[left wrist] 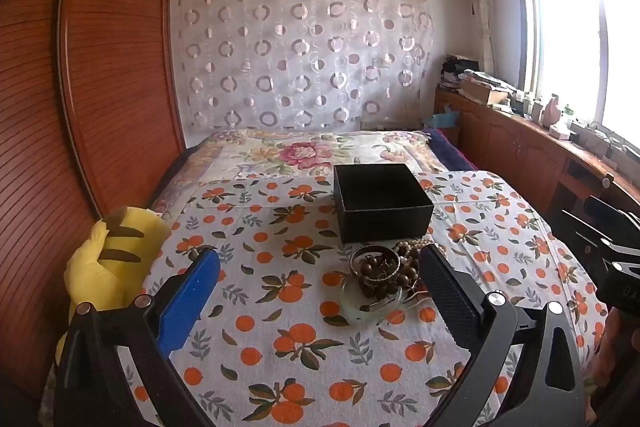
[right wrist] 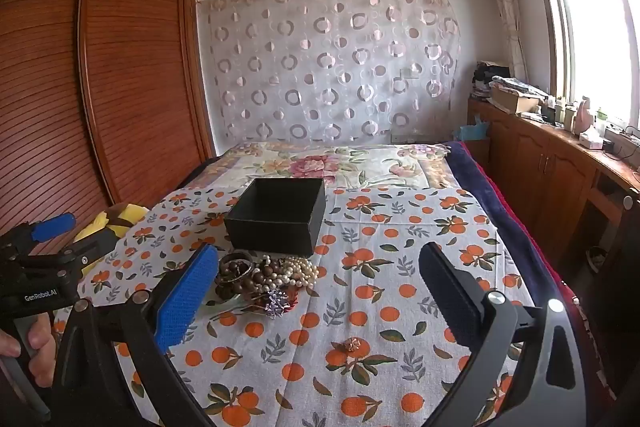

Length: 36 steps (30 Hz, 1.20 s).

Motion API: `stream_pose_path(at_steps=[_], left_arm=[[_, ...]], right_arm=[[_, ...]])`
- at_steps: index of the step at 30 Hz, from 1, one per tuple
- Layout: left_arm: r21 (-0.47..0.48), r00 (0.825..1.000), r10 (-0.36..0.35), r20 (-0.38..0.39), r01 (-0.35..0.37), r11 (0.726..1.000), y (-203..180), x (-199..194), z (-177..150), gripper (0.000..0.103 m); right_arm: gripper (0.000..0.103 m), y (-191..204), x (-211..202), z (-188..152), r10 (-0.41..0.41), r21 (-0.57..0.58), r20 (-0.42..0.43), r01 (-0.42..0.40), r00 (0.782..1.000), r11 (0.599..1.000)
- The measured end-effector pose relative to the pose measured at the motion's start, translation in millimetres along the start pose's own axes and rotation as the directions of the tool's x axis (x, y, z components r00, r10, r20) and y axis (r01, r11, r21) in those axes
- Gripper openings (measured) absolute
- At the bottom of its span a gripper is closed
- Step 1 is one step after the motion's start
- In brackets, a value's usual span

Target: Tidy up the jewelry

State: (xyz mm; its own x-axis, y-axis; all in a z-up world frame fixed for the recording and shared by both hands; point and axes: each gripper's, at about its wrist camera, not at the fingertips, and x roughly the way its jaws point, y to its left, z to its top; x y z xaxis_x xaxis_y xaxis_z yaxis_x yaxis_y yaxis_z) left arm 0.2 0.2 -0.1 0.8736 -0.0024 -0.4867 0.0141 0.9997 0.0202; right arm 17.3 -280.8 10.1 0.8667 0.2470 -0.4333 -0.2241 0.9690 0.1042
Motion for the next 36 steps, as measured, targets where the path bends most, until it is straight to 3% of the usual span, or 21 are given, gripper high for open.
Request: stream_pose_path(at_steps=[36], left_arm=[[-0.003,1.000,-0.004,0.011,0.005,1.000,0.2,-0.5,0.3,0.096]], right_arm=[[0.101,-1.4,-2.5,2.8,-0.001,0.001,0.012,0.001,1.000,1.000]])
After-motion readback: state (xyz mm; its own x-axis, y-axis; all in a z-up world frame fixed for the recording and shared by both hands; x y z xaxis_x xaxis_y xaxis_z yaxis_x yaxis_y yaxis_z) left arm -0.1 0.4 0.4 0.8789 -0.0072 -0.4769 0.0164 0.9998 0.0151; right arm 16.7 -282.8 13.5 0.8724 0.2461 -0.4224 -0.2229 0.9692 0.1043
